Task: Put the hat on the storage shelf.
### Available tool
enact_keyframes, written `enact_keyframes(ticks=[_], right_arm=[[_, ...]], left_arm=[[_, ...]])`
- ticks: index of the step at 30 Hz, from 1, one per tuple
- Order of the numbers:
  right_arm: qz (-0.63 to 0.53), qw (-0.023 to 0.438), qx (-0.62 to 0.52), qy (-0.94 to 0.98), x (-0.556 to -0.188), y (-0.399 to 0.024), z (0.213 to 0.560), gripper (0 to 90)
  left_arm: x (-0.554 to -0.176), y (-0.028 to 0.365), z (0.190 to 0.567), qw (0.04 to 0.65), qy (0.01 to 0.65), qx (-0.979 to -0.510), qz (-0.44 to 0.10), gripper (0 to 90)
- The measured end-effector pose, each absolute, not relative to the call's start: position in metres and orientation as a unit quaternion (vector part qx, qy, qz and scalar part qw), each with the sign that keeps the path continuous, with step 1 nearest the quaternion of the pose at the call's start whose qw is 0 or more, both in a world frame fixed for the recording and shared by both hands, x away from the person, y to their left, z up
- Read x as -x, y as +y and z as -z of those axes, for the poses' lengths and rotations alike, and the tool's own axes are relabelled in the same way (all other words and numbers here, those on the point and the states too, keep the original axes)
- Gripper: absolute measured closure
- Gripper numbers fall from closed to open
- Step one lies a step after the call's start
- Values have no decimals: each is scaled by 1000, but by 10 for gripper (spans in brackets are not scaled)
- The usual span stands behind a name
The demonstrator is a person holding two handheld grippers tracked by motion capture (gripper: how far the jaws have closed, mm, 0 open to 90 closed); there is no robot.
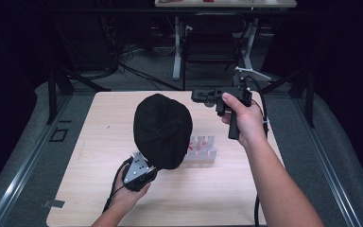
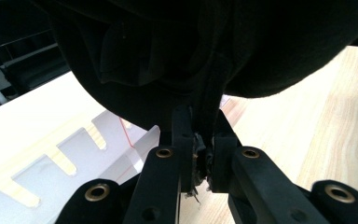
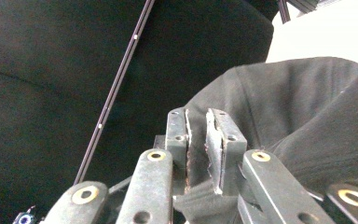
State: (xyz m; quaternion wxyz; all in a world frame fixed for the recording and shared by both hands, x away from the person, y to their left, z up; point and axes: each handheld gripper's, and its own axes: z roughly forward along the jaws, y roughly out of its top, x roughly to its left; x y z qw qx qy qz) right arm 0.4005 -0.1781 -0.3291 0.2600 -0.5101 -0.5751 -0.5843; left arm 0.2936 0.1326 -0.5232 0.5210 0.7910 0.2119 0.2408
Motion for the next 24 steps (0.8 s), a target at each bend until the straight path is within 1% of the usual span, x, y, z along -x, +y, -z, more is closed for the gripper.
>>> enact_keyframes(ticks=[2,4,7,10,12,13,17,18,20,21,22,23,24], right_arm=[[585,260,510,-575,-401,-178,329,786],[584,259,510,-575,-401,-178,329,786],[585,259,510,-575,-401,-179,330,786],[585,259,510,-574,-401,-179,330,785],[585,260,510,-575,-401,-180,330,786],[585,260,510,-574,-401,-180,330,785],[586,262,512,-571,-401,-180,332,785],[585,262,512,-572,-401,-180,332,785],[584,261,513,-572,-401,-179,333,785],[584,262,513,-572,-401,-180,334,784],[583,262,513,-572,-401,-180,334,784],[584,264,514,-571,-401,-180,334,784],[584,264,513,-571,-401,-180,333,784]], left_arm=[[-295,132,520,514,202,-799,-238,851],[-298,134,518,524,217,-794,-218,851],[-304,141,516,562,260,-762,-188,851],[-312,154,516,607,304,-720,-144,850],[-314,161,519,623,323,-701,-127,851],[-314,162,520,623,326,-700,-125,850],[-313,163,526,617,319,-707,-132,849],[-311,161,525,610,304,-717,-149,849],[-311,157,524,583,304,-733,-175,850],[-313,157,526,576,298,-741,-177,850],[-314,155,531,567,309,-743,-179,849],[-316,153,534,557,307,-754,-163,848],[-317,148,537,550,312,-758,-159,849]])
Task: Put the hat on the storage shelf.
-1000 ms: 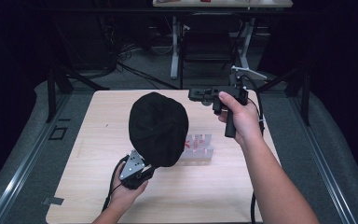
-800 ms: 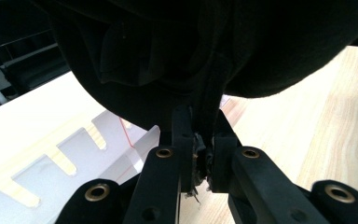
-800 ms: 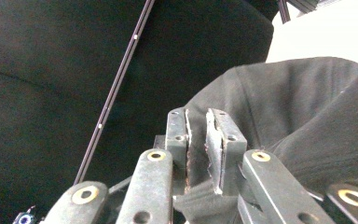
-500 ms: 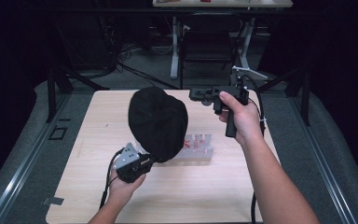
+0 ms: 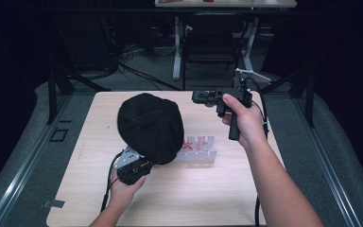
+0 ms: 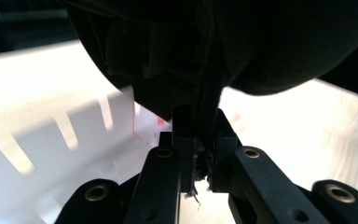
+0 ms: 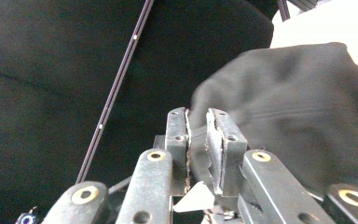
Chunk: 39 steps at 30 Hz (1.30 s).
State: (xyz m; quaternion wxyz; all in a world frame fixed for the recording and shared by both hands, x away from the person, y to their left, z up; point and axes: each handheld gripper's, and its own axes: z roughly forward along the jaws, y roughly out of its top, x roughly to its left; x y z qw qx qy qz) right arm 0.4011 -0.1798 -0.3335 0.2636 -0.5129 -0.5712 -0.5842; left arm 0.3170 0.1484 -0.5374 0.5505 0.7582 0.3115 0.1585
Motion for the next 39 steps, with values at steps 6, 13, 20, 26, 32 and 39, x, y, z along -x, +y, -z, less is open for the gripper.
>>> enact_keyframes(ticks=[6,13,20,26,32,39], right_arm=[[582,263,515,-571,-403,-184,336,784],[579,264,516,-573,-402,-185,340,768],[581,261,520,-569,-401,-189,341,753],[573,243,526,-580,-397,-192,341,738],[556,219,528,-603,-389,-194,344,732],[538,189,535,-624,-380,-196,351,732]], left_arm=[[-317,145,539,562,327,-745,-153,848],[-316,149,543,556,347,-739,-155,805],[-314,152,540,547,360,-739,-156,671],[-309,160,535,543,374,-736,-153,550],[-305,169,533,537,381,-736,-157,491],[-302,187,531,528,389,-739,-154,491]])
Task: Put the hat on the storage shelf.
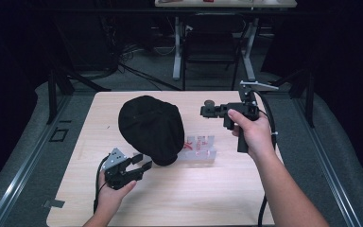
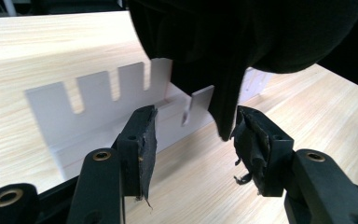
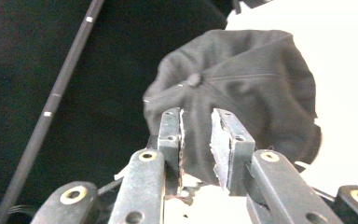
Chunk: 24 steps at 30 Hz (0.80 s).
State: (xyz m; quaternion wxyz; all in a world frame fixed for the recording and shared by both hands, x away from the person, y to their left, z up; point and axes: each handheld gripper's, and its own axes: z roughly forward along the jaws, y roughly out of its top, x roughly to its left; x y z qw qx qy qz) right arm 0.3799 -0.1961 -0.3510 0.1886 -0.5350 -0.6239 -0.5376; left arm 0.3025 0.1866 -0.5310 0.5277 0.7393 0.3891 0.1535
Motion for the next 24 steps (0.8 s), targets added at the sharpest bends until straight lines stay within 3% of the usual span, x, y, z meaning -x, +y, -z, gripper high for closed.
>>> enact_keyframes(ticks=[5,9,19,24], right_arm=[[528,162,539,-636,-372,-200,354,732],[501,107,548,-662,-362,-202,362,732],[458,29,560,-690,-337,-211,393,725],[437,11,564,-700,-324,-214,411,726]], left_arm=[[-301,203,530,524,398,-736,-160,491],[-299,216,530,524,417,-725,-163,491],[-293,241,537,502,446,-722,-167,491],[-292,247,541,505,453,-716,-165,491]])
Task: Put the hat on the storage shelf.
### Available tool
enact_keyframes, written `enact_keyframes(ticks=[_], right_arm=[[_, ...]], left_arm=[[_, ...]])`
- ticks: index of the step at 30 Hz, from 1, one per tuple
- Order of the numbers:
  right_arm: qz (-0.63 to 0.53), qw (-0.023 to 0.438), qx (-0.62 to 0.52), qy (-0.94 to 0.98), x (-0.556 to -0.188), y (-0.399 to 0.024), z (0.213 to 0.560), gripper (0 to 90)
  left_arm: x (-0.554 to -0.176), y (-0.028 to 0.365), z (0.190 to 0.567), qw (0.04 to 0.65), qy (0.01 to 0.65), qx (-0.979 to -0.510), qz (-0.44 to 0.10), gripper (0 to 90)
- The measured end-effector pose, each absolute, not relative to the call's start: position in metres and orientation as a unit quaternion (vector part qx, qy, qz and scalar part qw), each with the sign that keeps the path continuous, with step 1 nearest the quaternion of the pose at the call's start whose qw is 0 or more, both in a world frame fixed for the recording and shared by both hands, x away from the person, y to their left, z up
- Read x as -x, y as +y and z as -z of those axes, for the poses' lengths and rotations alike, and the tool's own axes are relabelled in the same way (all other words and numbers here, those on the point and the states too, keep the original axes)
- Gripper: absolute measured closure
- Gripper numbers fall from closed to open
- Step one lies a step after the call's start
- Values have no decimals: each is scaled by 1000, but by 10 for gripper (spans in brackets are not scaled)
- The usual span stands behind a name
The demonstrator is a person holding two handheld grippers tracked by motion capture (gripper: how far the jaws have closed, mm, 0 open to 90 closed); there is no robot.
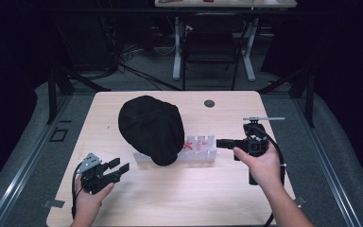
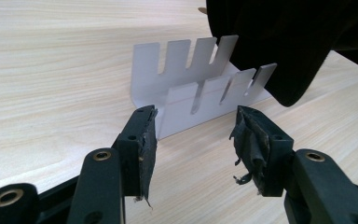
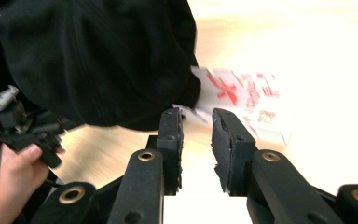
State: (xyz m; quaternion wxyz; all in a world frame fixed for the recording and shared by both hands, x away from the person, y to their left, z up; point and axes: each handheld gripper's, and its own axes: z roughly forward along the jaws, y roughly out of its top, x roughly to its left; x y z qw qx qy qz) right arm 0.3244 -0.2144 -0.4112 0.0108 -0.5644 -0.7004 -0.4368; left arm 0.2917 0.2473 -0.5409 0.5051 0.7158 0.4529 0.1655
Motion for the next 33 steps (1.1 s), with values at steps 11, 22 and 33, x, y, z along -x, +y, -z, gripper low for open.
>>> enact_keyframes(ticks=[11,22,33], right_arm=[[411,-37,574,-708,-302,-225,450,726],[397,-89,583,-704,-279,-238,496,712],[404,-126,569,-705,-269,-243,523,587]], left_arm=[[-290,245,545,495,445,-727,-170,493],[-291,244,550,490,446,-729,-172,492],[-289,240,550,489,437,-734,-175,483]])
